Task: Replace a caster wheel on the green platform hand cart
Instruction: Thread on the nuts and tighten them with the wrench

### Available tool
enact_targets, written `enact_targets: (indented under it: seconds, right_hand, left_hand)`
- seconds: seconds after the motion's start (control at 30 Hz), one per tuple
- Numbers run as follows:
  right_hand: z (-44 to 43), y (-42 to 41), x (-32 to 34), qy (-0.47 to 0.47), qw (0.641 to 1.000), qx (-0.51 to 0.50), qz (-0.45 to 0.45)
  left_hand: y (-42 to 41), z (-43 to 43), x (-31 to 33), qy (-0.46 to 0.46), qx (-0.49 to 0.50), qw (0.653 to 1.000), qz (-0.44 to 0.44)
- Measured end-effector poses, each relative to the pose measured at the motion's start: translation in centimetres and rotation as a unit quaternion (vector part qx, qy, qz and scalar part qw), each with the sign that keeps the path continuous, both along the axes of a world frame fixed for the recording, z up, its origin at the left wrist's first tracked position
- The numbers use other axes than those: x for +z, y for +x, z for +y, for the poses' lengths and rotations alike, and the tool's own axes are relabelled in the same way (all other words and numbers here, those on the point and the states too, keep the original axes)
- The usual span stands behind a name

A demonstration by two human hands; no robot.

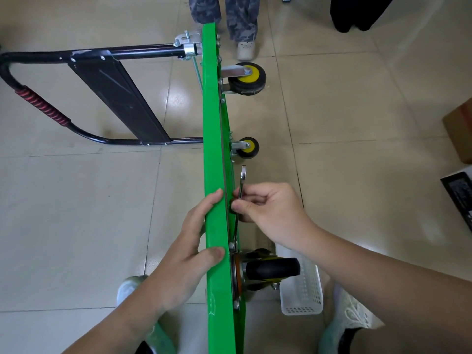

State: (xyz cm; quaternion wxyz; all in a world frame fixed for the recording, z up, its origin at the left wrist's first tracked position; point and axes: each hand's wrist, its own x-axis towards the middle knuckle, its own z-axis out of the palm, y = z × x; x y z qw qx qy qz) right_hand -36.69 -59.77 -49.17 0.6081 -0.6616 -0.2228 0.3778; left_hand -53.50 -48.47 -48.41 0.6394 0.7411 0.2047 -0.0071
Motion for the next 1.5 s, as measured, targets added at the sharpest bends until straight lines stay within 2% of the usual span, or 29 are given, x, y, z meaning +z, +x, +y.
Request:
enact_targets:
  seconds: [0.33, 0.57, 0.73, 0.9, 1.5]
  right_hand:
    - [1.0, 1.1, -2.0, -0.056, 0.998, 0.008, 0.025]
    - [1.6, 1.5, -3.0, -0.088, 0.996, -0.006, -0.001]
    - [2.5, 2.1, -3.5, -0.143, 0.989, -0.002, 0.044]
    - [3.1, 2.4, -3.7, -0.151, 0.981, -0.003, 0.121]
    - [3.7, 3.2, -4.7, -0.202, 0.96, 0.009, 0.193]
  left_hand:
    - [0.4, 0.2, -0.1, -0.016, -0.004, 1.0, 0.006]
    - [0.3, 0.0, -0.2, -0.017, 0.004, 1.0, -0.006]
    - [0.4, -0.3, -0.3, -0.025, 0.005, 1.0, -0.015]
    - [0.4, -0.1, 0.2, -0.032, 0.0, 0.999, -0.017]
    - [0.8, 0.4, 0.2, -0.013, -0.015, 1.0, -0.021]
